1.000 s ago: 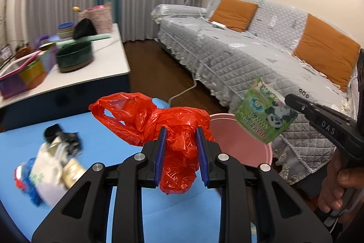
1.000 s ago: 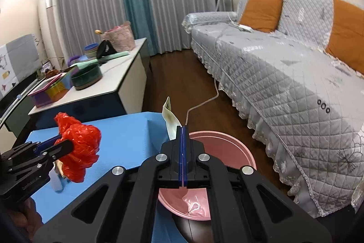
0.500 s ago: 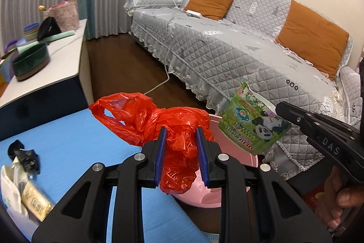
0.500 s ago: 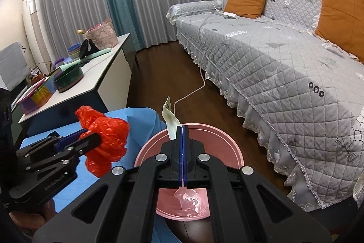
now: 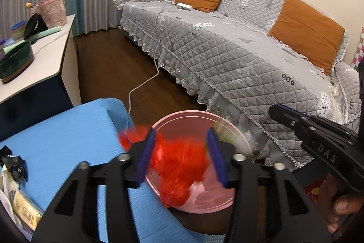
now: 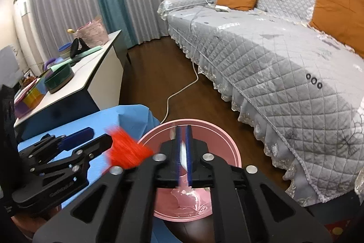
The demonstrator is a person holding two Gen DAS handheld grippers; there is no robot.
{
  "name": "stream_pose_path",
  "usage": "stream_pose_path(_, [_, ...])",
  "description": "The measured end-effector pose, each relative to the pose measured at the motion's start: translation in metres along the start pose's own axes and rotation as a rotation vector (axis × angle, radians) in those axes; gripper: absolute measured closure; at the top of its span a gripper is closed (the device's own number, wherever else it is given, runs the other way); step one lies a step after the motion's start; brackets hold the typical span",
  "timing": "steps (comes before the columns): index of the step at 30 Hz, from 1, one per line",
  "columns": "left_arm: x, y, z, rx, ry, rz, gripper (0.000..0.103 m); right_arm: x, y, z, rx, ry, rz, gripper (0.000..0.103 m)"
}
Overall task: Collect trash
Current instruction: 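Open the left tool over the bin while the right tool releases the packet, then move both open tools back over the trash on the table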
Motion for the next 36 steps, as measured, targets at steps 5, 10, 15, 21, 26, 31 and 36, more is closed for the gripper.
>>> stream_pose_path(5, [-0.001,0.0,0.002,0.02,-0.008,0.01,0.052,0.001,-0.001,-0.004,-0.02,0.025,-0.01,0.056])
stream_pose_path(10, [-0.003,-0.007,0.007,0.074,-0.018,0.024,0.052,0.002,0.0,-0.002,-0.016,0.038,-0.014,0.056])
stream_pose_path(15, [-0.004,-0.026,0.017,0.158,-0.046,0.036,0.052,0.004,-0.004,0.012,-0.006,0.024,-0.027,0.056])
stream_pose_path(21, [-0.007,-0.063,0.032,0.21,-0.089,0.032,0.052,0.002,-0.012,0.039,0.004,-0.023,-0.048,0.056])
stream_pose_path(26, [-0.019,-0.099,0.046,0.239,-0.116,0.013,0.052,-0.002,-0.022,0.066,0.021,-0.061,-0.065,0.056])
stream_pose_path(31, [-0.034,-0.134,0.067,0.27,-0.143,-0.01,0.052,-0.007,-0.04,0.101,0.066,-0.113,-0.1,0.056])
stream_pose_path(36, [-0.052,-0.17,0.096,0.314,-0.179,-0.036,0.052,-0.019,-0.053,0.142,0.143,-0.172,-0.125,0.056])
Point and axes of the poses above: each gripper's, at about its wrist camera, not at the fingertips, and y roughly the way its jaws point, z to its left, x to its top, the point moved 2 cm from there along y, roughly the way its jaws point, and after that the axes turned 2 degrees about -x, right-handed, at the moved point
